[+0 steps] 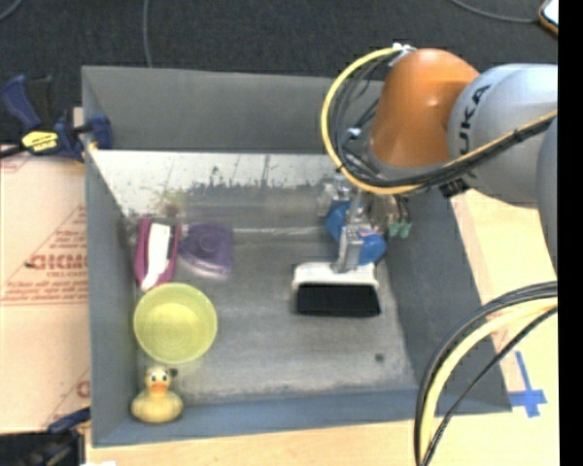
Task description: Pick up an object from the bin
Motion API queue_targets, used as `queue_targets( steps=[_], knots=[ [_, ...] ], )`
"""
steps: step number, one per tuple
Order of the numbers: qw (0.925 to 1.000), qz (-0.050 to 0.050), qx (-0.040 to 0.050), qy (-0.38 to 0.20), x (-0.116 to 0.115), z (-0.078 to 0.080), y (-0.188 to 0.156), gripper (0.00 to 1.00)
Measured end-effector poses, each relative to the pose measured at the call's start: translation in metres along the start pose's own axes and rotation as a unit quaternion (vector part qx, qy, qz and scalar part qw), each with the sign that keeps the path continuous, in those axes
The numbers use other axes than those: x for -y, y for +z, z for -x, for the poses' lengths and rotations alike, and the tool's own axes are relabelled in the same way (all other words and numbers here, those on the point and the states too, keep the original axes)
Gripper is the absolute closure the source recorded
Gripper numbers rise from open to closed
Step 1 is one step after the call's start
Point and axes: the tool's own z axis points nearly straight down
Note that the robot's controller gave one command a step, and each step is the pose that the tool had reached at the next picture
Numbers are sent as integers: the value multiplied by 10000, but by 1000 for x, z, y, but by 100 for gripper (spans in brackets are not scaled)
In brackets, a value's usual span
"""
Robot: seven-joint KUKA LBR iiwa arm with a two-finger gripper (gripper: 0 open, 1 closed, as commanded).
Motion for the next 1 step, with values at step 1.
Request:
queue_targets(
  steps=[1],
  knots=[
    [9999,1,39,131,-31,-8,49,0]
  ],
)
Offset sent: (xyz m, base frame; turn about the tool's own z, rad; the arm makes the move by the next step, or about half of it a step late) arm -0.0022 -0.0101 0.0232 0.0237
